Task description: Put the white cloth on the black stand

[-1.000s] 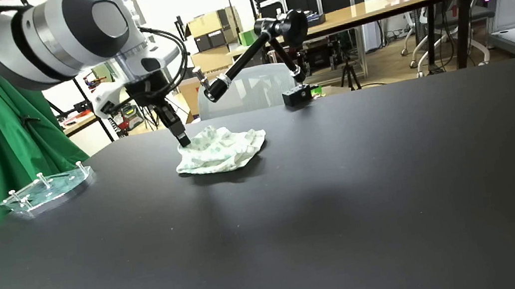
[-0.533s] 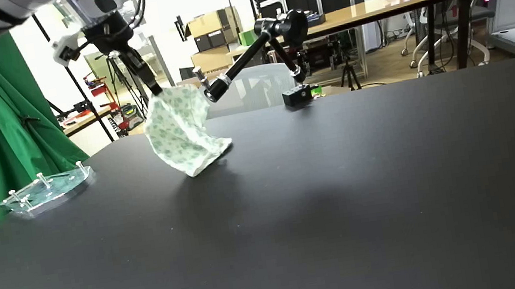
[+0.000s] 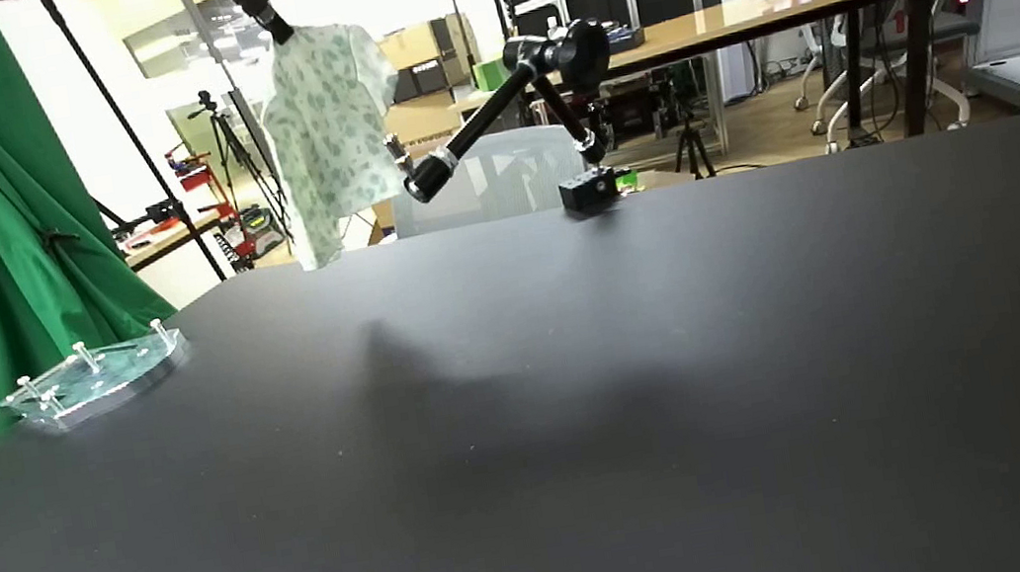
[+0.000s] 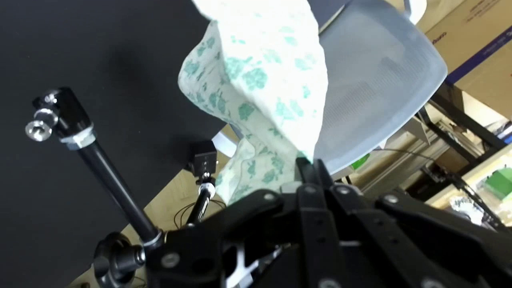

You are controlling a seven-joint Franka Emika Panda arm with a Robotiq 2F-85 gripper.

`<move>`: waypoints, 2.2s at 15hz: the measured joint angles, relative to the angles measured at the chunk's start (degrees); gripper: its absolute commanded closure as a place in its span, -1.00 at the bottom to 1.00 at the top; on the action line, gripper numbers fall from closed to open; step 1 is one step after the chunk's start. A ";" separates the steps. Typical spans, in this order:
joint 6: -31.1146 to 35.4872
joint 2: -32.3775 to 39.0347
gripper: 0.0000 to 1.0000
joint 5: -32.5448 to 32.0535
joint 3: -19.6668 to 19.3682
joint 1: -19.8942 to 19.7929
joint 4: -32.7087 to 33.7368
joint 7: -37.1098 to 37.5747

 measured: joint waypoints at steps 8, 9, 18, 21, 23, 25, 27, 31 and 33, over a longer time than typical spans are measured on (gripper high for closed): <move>-11.41 -11.20 1.00 -8.49 2.86 -4.70 -2.13 6.63; -13.45 -12.80 1.00 -8.37 5.79 -7.62 -2.67 6.63; -21.85 -20.83 1.00 -6.78 17.88 -23.55 -7.83 6.62; -22.32 -19.61 1.00 -6.78 19.20 -25.84 -8.71 6.63; -22.41 -18.01 1.00 -6.78 19.63 -26.66 -8.74 6.68; -22.47 -16.41 1.00 -6.79 19.68 -27.01 -8.74 6.78; -22.53 -15.08 1.00 -6.83 19.68 -27.18 -8.73 6.97; -22.25 -13.02 1.00 -6.89 19.68 -27.13 -8.71 7.67; -21.97 -12.16 1.00 -6.89 19.69 -26.93 -8.66 7.84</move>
